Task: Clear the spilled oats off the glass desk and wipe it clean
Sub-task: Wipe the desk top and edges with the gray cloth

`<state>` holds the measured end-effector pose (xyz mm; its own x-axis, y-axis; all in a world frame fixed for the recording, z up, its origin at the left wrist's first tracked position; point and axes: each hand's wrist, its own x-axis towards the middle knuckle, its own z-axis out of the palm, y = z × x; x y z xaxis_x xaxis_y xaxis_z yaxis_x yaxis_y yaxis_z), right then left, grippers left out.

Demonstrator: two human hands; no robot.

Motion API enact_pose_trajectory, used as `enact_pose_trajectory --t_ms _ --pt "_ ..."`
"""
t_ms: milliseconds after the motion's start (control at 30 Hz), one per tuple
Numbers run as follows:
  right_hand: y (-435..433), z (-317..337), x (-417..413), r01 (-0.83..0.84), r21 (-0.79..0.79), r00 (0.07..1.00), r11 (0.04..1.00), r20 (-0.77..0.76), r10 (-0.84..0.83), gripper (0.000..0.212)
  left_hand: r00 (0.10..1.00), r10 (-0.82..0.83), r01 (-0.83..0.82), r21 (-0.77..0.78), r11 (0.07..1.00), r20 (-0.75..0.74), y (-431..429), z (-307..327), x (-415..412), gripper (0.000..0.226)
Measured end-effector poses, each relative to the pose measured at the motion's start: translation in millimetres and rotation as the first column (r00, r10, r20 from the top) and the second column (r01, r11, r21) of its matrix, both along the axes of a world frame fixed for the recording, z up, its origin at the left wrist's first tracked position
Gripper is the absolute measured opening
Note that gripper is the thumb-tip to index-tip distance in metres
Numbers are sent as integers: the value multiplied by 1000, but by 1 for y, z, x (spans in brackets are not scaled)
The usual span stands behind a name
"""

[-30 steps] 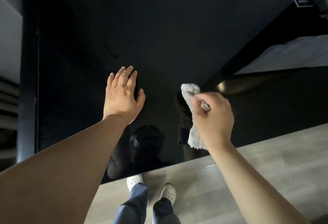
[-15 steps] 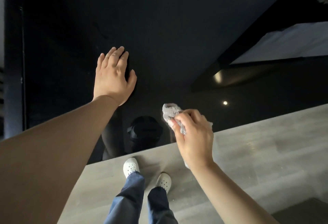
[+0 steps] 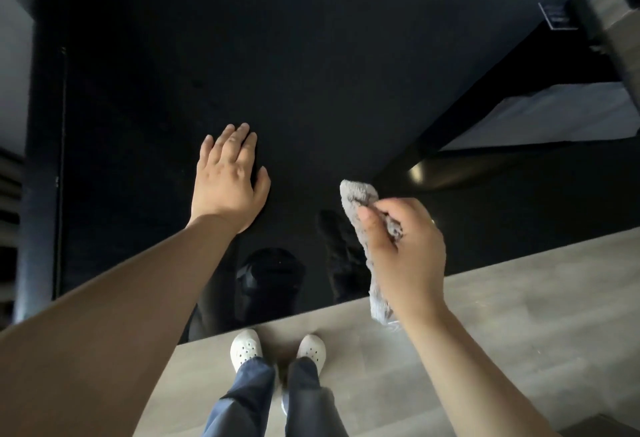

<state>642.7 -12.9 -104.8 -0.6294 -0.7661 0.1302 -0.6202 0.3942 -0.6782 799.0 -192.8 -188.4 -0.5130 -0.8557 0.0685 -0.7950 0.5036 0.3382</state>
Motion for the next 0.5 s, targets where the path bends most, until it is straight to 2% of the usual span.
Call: enact_pose_trajectory --t_ms 133,267,333,400,500 --pt "-65 5 -20 20 -42 1000 999 6 -20 12 1000 -18 18 22 1000 14 -2 3 2 60" --pt "-127 -6 -33 -29 -27 998 999 61 31 16 987 7 6 79 997 -160 -39 19 8 58" --pt "-157 -13 -38 -65 -24 997 998 51 66 16 981 22 -16 31 999 -193 -71 23 14 56" --pt "-188 -18 -45 -88 -30 996 996 23 88 15 988 63 -63 5 998 -140 -105 24 18 58" --pt "-234 -26 -56 -129 -24 992 991 -6 129 16 994 88 -93 73 993 66 -138 14 19 69"
